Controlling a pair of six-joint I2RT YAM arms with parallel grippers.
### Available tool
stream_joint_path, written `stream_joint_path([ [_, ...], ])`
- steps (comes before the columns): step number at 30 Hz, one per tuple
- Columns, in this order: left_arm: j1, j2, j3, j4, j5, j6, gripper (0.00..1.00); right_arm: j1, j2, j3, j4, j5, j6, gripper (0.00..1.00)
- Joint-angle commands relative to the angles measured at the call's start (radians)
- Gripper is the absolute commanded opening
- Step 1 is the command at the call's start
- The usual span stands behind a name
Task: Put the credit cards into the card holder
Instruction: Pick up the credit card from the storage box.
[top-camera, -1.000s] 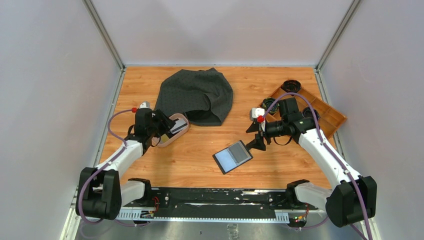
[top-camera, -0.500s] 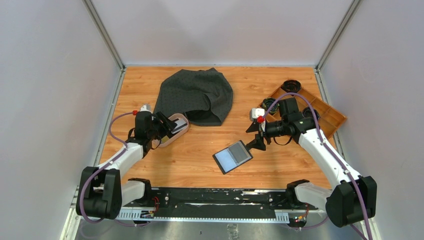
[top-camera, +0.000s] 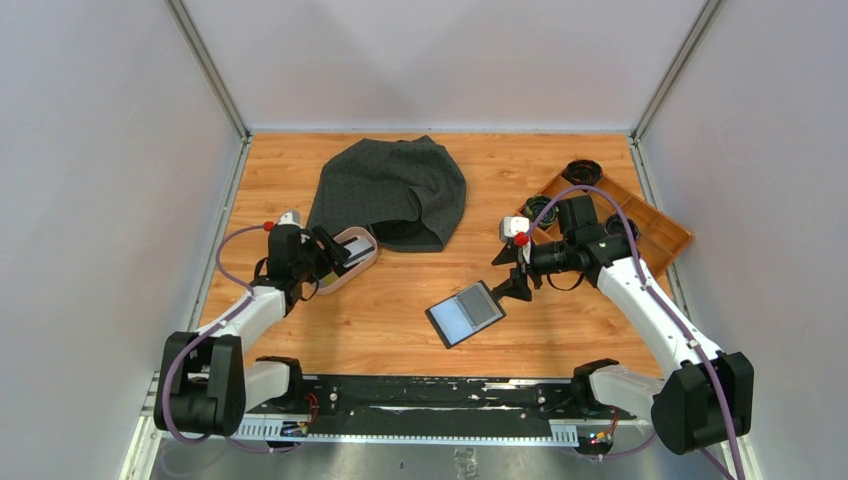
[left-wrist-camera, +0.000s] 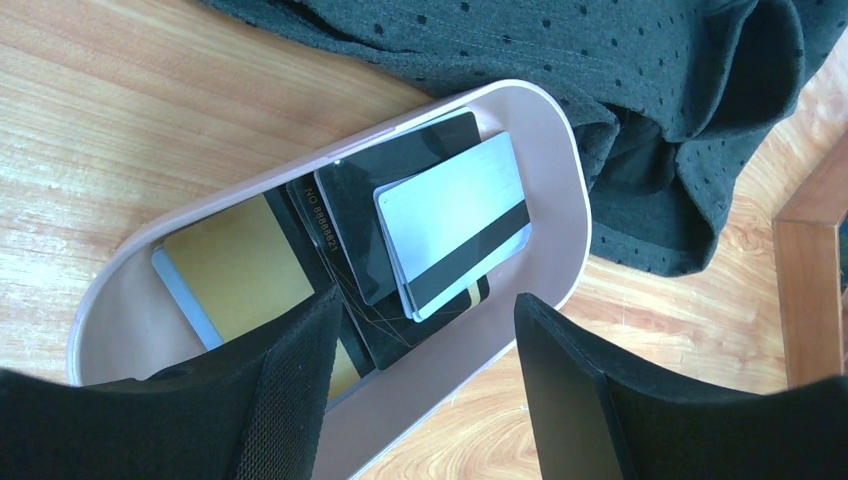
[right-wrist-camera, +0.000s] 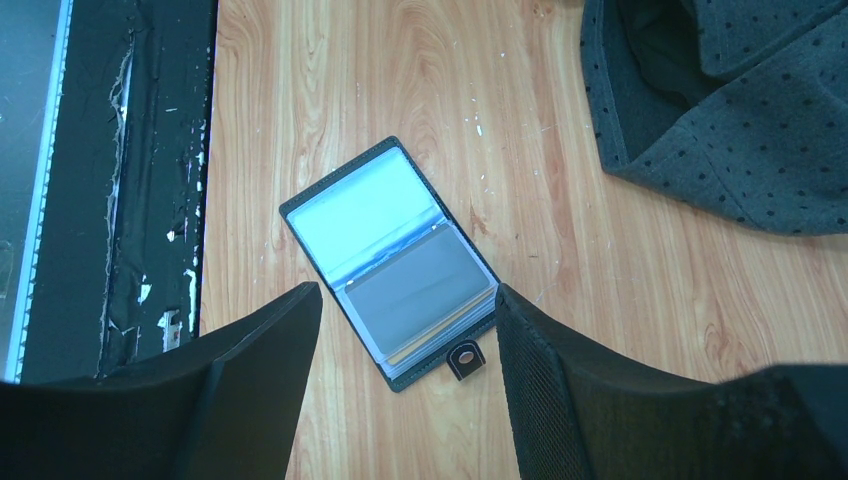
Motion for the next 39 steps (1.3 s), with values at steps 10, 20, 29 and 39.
stream_joint_path([
  [10, 0.041, -0.093, -0.004, -0.001, 0.062, 0.095, 0.85, -0.004, 0.000, -0.017, -0.014, -0.021, -0.021, 0.68],
  [20, 0.050, -0.030, 0.004, 0.002, 0.059, 0.084, 0.65, -0.004, -0.002, -0.017, -0.016, -0.021, -0.023, 0.68],
  [29, 0.058, 0.032, 0.022, 0.006, 0.050, 0.083, 0.61, -0.004, 0.000, -0.017, -0.016, -0.021, -0.025, 0.68],
  [39, 0.060, 0.090, 0.045, 0.039, 0.081, 0.078, 0.52, -0.004, 0.001, -0.019, -0.017, -0.019, -0.027, 0.68],
])
